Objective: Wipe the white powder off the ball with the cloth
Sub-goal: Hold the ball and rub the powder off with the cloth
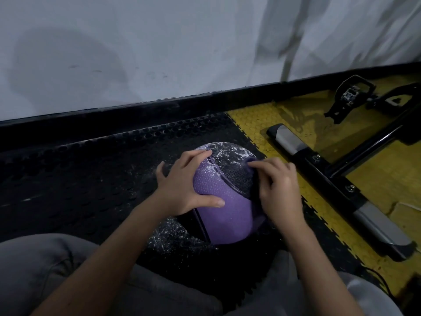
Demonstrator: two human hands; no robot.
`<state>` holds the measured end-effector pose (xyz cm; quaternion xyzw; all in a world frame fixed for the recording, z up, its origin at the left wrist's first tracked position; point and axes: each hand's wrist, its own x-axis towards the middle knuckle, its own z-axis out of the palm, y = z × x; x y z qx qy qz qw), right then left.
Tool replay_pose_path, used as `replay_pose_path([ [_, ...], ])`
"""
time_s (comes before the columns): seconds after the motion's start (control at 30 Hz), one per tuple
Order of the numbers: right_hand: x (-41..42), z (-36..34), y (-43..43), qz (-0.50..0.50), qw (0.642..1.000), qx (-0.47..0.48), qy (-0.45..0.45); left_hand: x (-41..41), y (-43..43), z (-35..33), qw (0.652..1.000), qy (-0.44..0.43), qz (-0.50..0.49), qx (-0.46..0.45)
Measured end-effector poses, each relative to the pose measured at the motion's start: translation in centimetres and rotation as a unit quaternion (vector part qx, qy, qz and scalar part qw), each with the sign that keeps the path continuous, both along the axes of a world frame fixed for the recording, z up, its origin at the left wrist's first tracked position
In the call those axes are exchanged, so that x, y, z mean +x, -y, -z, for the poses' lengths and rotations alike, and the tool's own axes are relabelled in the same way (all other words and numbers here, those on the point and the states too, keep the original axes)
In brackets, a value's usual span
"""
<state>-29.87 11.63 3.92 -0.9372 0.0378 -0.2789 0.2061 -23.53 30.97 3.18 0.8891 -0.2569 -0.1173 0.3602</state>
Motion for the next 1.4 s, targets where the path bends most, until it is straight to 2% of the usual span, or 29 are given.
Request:
replay_pose_path([
  [0.07, 0.4, 0.0, 1.0, 0.027, 0.998, 0.062, -0.018, -0.1, 0.2, -0.2, 1.0, -0.006, 0.008, -0.001],
  [0.1, 0.2, 0.0, 0.8, 0.031, 0.998, 0.055, -0.018, -0.1, 0.3, -0.3, 1.0, -0.008, 0.009, 0.001],
  [0.27, -1.9, -0.1, -3.6, -0.053, 0.994, -0.091, 0.028, 0.0, 0.1, -0.3, 1.0, -0.001, -0.001, 0.006],
  [0.33, -1.9, -0.1, -3.7, -0.085, 0.99, -0.109, 0.034, 0.2, -0.3, -0.4, 1.0, -0.011, -0.004, 0.005],
  [0.43, -0.1, -0.2, -1.5, -0.038, 0.998, -0.038, 0.018, 0.4, -0.7, -0.6, 1.0, -0.026, -0.004, 0.004],
  [0.53, 1.8, -0.3, 1.4, 0.028, 0.989, 0.132, -0.054, 0.2, -0.5, -0.6, 1.0, -0.031, -0.002, -0.007],
  [0.57, 1.9, -0.3, 1.8, 0.034, 0.984, 0.157, -0.071, 0.2, -0.3, -0.6, 0.999, -0.03, 0.0, -0.013],
  [0.67, 0.7, -0.3, 0.6, 0.036, 0.994, 0.093, -0.04, 0.1, 0.1, -0.5, 1.0, -0.021, 0.009, -0.006],
  [0.73, -0.6, -0.2, -1.5, -0.001, 1.0, 0.014, 0.011, 0.1, 0.2, -0.5, 1.0, -0.018, 0.005, -0.006],
  [0.83, -1.8, 0.4, -3.6, -0.056, 0.996, -0.065, 0.029, 0.1, -0.2, -0.5, 1.0, -0.016, -0.003, -0.012],
  [0.93, -0.7, 0.4, -1.6, -0.011, 0.999, -0.023, 0.03, 0.3, -0.5, -0.5, 1.0, -0.028, 0.002, -0.013],
  [1.07, 1.0, 0.2, 1.2, 0.033, 0.987, 0.154, -0.027, 0.1, -0.1, -0.8, 0.999, -0.042, 0.007, -0.017],
  [1.13, 0.5, 0.2, 0.5, 0.035, 0.991, 0.132, -0.011, -0.1, 0.1, -0.9, 0.999, -0.038, 0.005, -0.02],
  [1.27, -1.3, 0.0, -1.9, -0.029, 0.999, 0.004, 0.016, -0.2, -0.1, -0.7, 1.0, -0.024, 0.0, -0.013],
  [1.4, 0.1, -0.5, 0.3, 0.013, 0.996, 0.074, -0.042, -0.4, -0.3, -0.4, 0.999, -0.001, -0.003, -0.038],
])
